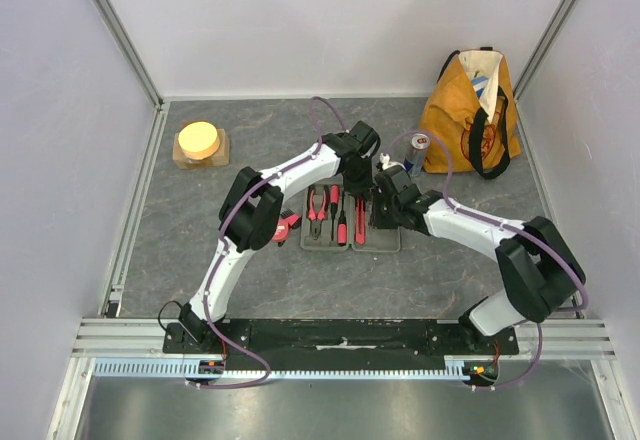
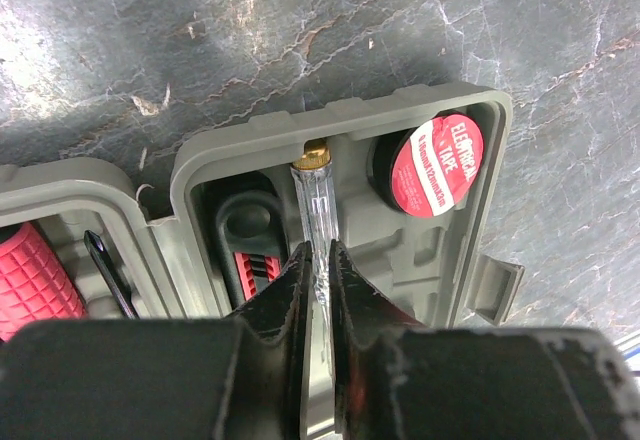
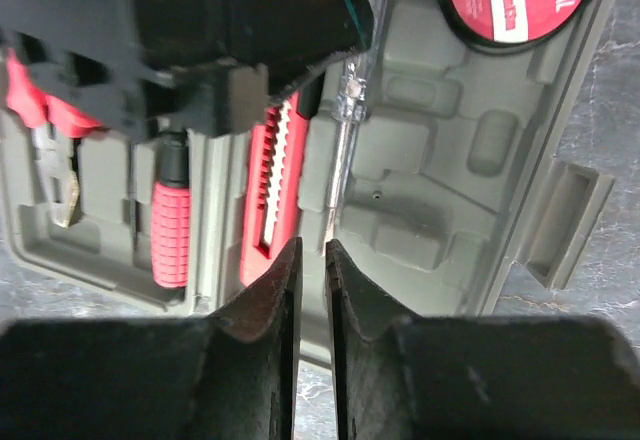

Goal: Pack the tool kit

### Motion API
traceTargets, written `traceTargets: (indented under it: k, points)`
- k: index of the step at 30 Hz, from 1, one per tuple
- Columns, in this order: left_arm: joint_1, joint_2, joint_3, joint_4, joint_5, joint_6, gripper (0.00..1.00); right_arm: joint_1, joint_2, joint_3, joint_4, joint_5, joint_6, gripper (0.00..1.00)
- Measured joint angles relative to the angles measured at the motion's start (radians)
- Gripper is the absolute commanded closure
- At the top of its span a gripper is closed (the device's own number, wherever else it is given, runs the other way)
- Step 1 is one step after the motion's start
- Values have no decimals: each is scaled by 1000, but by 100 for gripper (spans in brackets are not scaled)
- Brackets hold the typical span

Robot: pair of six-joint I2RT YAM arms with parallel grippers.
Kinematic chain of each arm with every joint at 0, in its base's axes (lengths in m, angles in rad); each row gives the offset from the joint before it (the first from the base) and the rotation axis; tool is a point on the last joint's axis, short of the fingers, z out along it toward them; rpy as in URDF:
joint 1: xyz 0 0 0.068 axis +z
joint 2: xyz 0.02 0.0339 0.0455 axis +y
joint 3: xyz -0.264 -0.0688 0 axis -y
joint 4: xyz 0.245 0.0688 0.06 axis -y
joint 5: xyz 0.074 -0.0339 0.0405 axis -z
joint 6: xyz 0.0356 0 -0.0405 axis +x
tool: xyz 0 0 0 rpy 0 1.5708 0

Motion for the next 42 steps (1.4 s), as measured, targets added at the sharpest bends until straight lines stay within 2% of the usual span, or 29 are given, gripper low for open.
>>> traceTargets:
  k: [9,12,42]
  points:
    - [0,0,1,2,10,0,96,12,72,-11,32,3,-5,100]
    - [0,0,1,6,13,1,98,13,77,-11,38,6,-4,100]
    - [11,56,74,-65,52,0,98,15,82,-59,104,38,85,100]
